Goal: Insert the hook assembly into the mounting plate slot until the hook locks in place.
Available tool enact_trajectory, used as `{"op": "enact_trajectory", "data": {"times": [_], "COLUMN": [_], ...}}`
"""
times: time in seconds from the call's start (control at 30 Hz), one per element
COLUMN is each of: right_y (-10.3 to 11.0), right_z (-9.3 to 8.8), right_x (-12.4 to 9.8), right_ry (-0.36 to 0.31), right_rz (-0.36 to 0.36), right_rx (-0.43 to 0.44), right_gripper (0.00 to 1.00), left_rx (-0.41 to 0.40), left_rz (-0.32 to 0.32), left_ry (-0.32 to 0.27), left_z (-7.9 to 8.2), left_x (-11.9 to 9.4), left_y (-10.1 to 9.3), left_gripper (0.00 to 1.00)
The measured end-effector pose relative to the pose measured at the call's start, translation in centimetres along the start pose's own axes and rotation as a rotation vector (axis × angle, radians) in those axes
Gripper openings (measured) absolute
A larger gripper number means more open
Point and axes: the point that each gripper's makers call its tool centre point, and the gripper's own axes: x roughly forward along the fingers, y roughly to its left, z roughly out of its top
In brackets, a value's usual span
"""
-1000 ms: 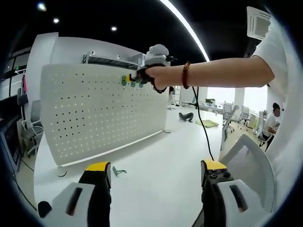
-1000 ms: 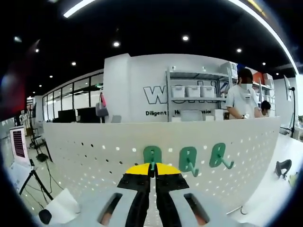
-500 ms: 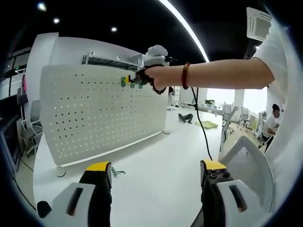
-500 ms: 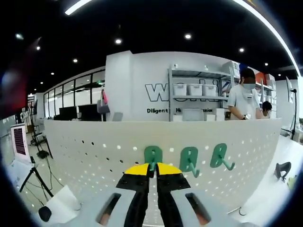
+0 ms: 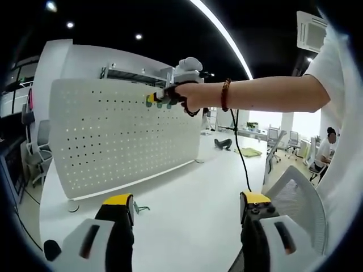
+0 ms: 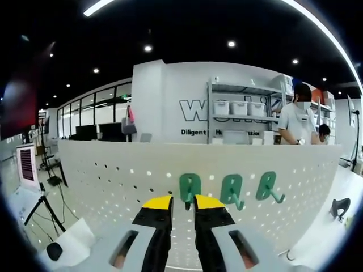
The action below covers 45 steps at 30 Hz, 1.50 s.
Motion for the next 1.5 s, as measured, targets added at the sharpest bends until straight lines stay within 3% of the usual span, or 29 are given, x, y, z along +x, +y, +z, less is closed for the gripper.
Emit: {"op": "enact_trajectory", "data": {"times": [0.13,0.27,0.63,0.97,1.07,1.13,1.33,1.43,1.5], "right_y": [0.3,0.6,1.0,0.5,0.3,0.2,0.1,0.0,0.0], "right_z": [-0.4,-0.3,-0.1,-0.9,-0.9,-0.8,-0.4,-0.6,-0.8], "right_x": [-0.2,-0.7,-2.1,-3.6,-4.2,-4.6,-5.5,-5.9,-6.2], "right_ry": [0.014,0.007,-0.012,-0.016,-0.02,-0.03,-0.047,-0.047,-0.051], "right_rz": [0.019,0.036,0.065,0.07,0.072,0.071,0.082,0.084,0.09], "right_rx": [-0.004,-0.005,-0.004,-0.003,0.002,0.002,-0.006,-0.011,-0.002], "right_gripper": [0.19,0.22,0.23,0.23,0.23,0.23,0.21,0.21,0.21], "left_rx": [-0.015,-0.009,-0.012,-0.029,-0.084,-0.088,-0.125,-0.189,-0.179], "left_rz": [-0.011,-0.007,-0.006,-0.009,-0.025,-0.031,-0.037,-0.038,-0.049], "left_ry": [-0.001,-0.002,-0.018,-0.135,-0.179,-0.192,-0.214,-0.183,-0.178], "left_z": [-0.1,-0.2,0.4,2.4,3.2,3.5,3.8,3.4,3.3], "left_x": [0.0,-0.1,0.0,-0.3,-0.3,-0.5,-0.4,-0.2,-0.2], "left_y": [-0.3,-0.5,-1.3,-2.5,-3.3,-3.8,-5.0,-5.3,-5.5], "left_gripper": [0.75,0.78,0.76,0.75,0.8,0.8,0.93,1.0,1.0]}}
